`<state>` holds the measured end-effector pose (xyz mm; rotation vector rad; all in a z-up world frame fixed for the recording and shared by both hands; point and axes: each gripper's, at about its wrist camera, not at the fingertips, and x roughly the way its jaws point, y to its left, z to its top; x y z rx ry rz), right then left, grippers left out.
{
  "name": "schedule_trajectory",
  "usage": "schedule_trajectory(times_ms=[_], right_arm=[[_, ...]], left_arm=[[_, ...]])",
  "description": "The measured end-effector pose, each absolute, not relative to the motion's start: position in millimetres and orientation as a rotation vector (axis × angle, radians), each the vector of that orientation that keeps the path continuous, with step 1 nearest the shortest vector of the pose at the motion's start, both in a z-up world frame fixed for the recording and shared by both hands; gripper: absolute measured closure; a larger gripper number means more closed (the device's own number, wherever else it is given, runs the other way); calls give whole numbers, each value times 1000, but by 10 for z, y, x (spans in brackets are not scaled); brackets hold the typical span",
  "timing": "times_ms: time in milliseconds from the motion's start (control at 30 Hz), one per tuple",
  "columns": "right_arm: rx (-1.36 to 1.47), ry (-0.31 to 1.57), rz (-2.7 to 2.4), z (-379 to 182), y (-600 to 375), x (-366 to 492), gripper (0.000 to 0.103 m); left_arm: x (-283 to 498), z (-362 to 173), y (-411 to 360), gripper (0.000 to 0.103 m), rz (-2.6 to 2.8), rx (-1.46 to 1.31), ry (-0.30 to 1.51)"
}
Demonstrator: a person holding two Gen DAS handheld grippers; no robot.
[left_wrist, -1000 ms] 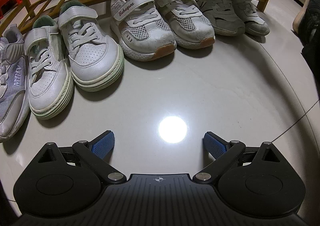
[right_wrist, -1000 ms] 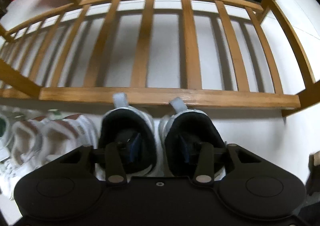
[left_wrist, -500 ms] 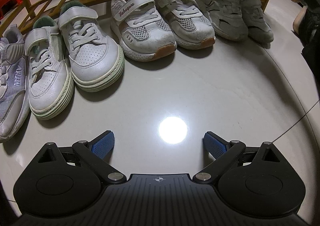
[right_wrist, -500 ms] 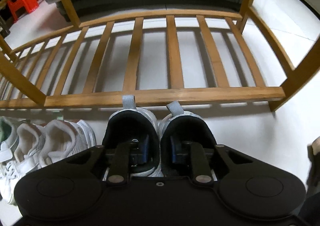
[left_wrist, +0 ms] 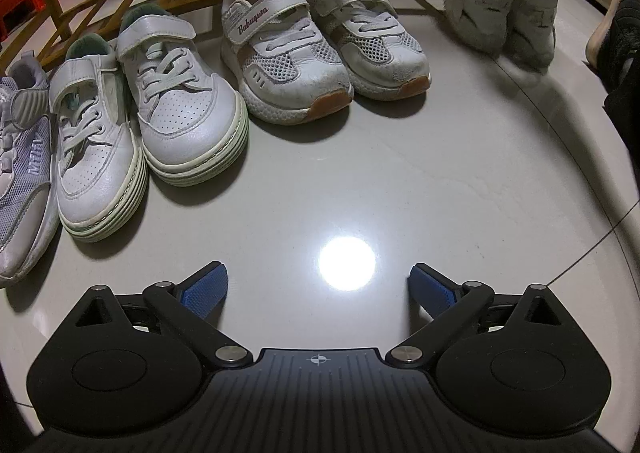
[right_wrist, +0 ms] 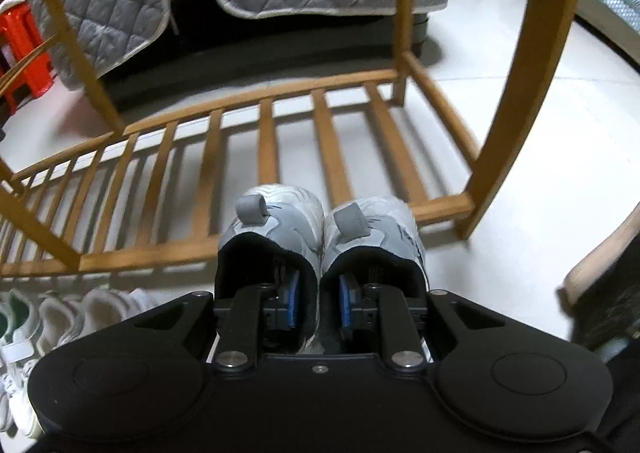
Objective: Organize scattered shoes
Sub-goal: 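Lift the black-lined pair up onto the wooden rack shelf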
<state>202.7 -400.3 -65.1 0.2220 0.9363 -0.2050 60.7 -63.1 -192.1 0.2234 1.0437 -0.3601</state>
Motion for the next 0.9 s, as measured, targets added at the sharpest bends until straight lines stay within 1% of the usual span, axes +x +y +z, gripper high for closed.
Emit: schedule_trajectory(times_ms=[600,733,900], right_arm=[[332,917,-343,-559,-4633,2832,82],[338,920,-353,-620,-4662,2954,82],[281,925,-352,-689,-4610,3142,86]], left_arm=[[563,-1912,-646,2,-366,222,1030],[572,-1920,-655,1,-368,222,1026],[581,-1931,-665,1,-370,222,1019]])
